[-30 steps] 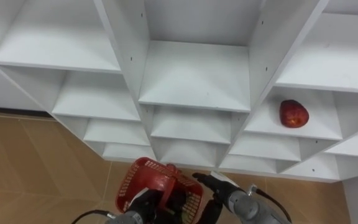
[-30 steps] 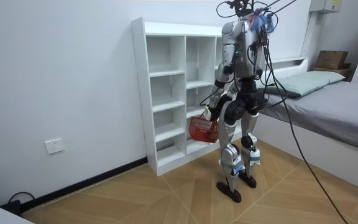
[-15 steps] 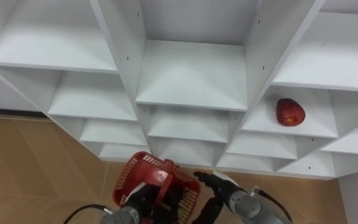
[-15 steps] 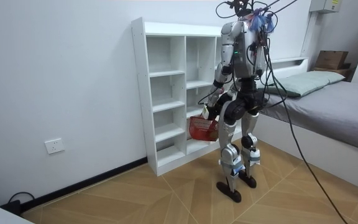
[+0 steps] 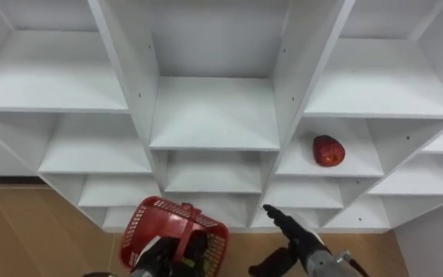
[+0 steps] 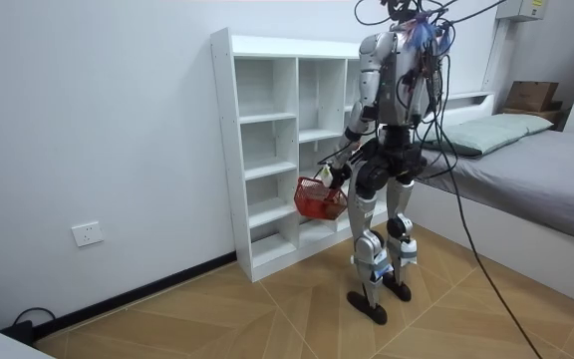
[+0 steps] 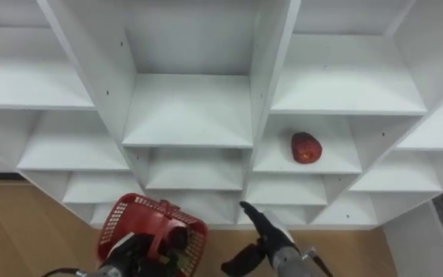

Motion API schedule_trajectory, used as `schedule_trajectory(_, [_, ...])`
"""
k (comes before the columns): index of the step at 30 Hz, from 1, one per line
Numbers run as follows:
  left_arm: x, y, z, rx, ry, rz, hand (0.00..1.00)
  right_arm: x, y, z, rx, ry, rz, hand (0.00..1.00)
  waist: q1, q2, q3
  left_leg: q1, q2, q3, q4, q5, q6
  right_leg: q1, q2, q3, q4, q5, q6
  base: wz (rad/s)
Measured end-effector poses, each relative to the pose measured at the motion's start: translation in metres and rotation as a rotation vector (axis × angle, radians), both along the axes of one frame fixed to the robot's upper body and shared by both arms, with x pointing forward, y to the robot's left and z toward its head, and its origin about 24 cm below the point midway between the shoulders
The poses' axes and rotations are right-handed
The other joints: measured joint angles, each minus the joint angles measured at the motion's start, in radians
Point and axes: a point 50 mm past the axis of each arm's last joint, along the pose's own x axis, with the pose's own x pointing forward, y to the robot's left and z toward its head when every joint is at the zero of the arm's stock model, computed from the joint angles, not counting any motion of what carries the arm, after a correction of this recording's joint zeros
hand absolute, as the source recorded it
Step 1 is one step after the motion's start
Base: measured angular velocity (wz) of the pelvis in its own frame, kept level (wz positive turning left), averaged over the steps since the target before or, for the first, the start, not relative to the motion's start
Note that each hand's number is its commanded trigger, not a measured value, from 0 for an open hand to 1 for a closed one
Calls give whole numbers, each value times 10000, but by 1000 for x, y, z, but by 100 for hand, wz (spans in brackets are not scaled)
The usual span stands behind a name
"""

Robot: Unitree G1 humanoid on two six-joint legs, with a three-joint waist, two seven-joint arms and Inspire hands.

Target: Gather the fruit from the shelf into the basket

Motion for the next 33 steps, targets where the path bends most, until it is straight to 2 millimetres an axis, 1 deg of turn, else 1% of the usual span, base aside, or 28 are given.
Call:
schedule_trajectory(2, [-9, 3, -1, -30, 46, 259, 100, -2, -3, 5, -3, -451, -399, 0, 9, 41, -10, 249, 33, 105, -130, -11, -18, 233, 64, 209, -117, 7, 6, -19])
schedule_trajectory(4, [-12, 7, -1, 25, 61, 444, 100, 2, -5, 12, 5, -960, -682, 0, -7, 80, -1, 370, 43, 148, -165, -10, -21, 333, 91, 276, -163, 7, 6, -8])
schedule_trajectory(6, [-11, 10, -1, 37, 19, 591, 100, 6, -9, 16, -69, -1457, -1065, 0, -96, 91, -9, 466, 47, 190, -182, -5, -28, 394, 103, 288, -229, 27, 8, -4])
schedule_trajectory(9, [-14, 13, 0, 29, -42, 813, 100, 9, -15, 24, -190, -2006, -1552, 0, -66, 110, -4, 653, 60, 338, -321, -4, -29, 463, 121, 335, -251, 26, 11, -13])
schedule_trajectory(10, [-14, 14, 1, 18, -106, 904, 100, 10, -16, 29, -159, -2356, -1784, 0, -62, 115, -2, 675, 61, 364, -329, -5, -30, 476, 126, 364, -260, 26, 11, -8])
schedule_trajectory(14, [-16, 18, 1, 60, -100, 1129, 100, 16, -19, 41, -222, -3312, -2504, 0, -222, 108, 5, 691, 51, 385, -335, -8, -31, 494, 120, 385, -263, 26, 13, -1])
schedule_trajectory(18, [-16, 21, 1, 60, -127, 1374, 100, 16, -22, 46, -188, -3706, -3031, 0, -281, 113, 8, 689, 59, 386, -378, -13, -38, 494, 127, 356, -266, 26, 14, 0])
schedule_trajectory(27, [-14, 26, 4, 104, -381, 1824, 100, 23, -38, 61, -407, -4650, -3947, 0, -248, 143, 18, 716, 47, 373, -450, -15, -39, 488, 126, 359, -267, 21, 21, 0])
schedule_trajectory(33, [-23, 27, 1, 147, -175, 1917, 100, 26, -51, 66, -751, -4939, -4281, 0, -252, 150, 22, 712, 47, 355, -450, -15, -39, 487, 109, 307, -267, 20, 23, 1])
